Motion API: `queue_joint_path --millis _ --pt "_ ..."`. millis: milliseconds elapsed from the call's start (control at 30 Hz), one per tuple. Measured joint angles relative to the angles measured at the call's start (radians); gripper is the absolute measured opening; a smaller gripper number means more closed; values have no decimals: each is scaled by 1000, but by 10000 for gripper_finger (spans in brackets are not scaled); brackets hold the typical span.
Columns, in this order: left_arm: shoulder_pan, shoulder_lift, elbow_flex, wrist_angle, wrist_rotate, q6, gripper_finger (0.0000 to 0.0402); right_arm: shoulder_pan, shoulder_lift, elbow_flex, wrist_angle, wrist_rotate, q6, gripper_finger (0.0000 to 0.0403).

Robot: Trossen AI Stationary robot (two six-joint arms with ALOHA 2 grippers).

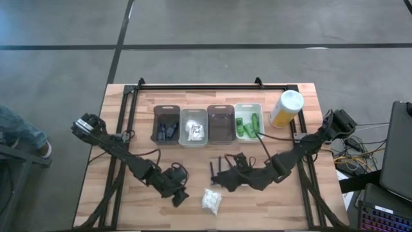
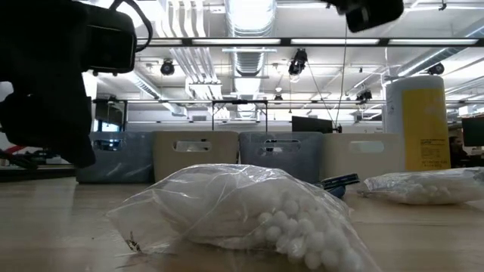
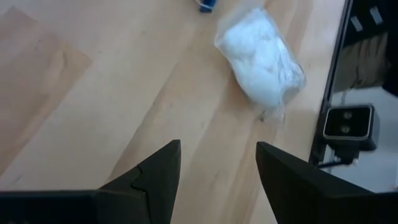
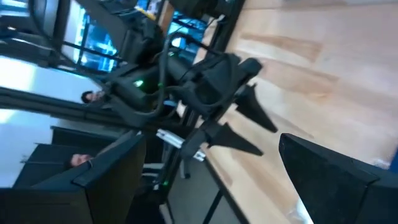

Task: Pick & Place Travel size toiletries
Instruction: Put the white cotton pack into the gray bin

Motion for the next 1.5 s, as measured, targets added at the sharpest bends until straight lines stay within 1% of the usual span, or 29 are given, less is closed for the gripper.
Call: queue_joint_path --millis 167,333,433,533,667,733,767,867,1033,1100,1233,1367,1500 --pt "-2 0 0 0 7 48 213 33 0 30 0 10 -48 364" --pt "-2 3 0 17 18 -38 211 45 -1 20 0 7 -59 364" --pt "4 25 0 58 1 -66 211 44 -1 -6 -4 -5 -58 364" --pt "28 75 -1 149 -8 -117 211 41 -1 -37 -10 -90 -77 364" --pt "53 173 11 342 -8 -242 211 53 0 -67 -36 -229 -118 364" --pt "55 218 35 409 -10 -262 211 65 0 -83 -49 -257 -134 364" --pt "55 235 51 415 -20 -268 211 71 0 -92 -56 -258 -142 364" --pt "55 282 106 379 -27 -303 211 78 0 -113 -78 -262 -134 364" --pt "55 314 215 146 -36 -365 213 85 -1 -128 -173 -263 -117 364" --pt "55 320 243 99 -51 -379 213 88 -1 -131 -181 -272 -122 364" --pt "67 323 269 94 -67 -332 213 88 1 -140 -184 -286 -131 364" --pt "84 328 288 116 -71 -238 214 87 1 -142 -192 -285 -123 364" --pt "92 349 286 157 -38 -204 211 88 1 -142 -195 -285 -121 364"
